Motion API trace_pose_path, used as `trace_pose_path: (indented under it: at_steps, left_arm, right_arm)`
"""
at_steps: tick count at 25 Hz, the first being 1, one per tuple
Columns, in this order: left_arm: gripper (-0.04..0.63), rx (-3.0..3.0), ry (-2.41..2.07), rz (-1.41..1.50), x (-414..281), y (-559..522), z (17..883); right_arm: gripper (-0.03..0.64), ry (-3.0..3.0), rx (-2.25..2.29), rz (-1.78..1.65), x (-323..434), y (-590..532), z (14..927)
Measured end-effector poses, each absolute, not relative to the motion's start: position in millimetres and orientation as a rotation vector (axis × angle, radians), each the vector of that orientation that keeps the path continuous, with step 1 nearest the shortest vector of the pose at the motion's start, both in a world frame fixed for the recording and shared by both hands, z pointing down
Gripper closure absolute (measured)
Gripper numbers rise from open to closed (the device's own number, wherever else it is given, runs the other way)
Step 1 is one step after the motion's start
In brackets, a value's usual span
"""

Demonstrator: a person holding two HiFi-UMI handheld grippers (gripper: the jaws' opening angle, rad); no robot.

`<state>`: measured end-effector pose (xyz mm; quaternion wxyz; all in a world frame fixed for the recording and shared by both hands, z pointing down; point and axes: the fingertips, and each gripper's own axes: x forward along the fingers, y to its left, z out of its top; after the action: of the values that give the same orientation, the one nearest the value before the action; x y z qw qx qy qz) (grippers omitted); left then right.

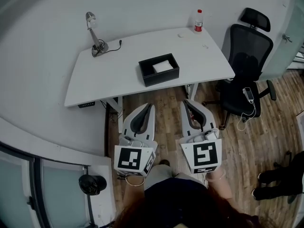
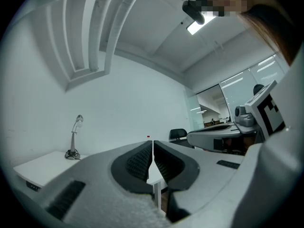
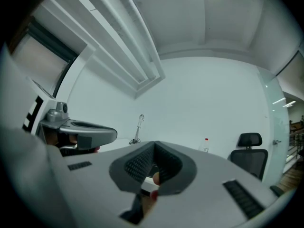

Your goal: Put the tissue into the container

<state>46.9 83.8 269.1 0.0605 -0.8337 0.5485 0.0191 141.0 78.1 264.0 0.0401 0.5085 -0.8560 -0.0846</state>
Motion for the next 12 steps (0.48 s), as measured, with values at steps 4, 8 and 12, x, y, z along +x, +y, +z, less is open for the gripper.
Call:
trace_pose_path:
  at_steps: [4, 8, 12]
  left_arm:
    - [0.563, -2.518, 1.673, 0.05, 56, 98, 273]
    - [0.563, -2.521, 1.688, 0.041, 64, 112, 277]
    - [0.563, -2.529, 1.709, 0.044, 73, 126, 275]
  right_arm:
    - [0.597, -2.648, 1.526, -0.245, 147, 92, 264]
    - [0.597, -2.686, 1.495, -0.259, 153, 106, 261]
    - [0.597, -2.685, 1.489, -0.28, 158, 116, 261]
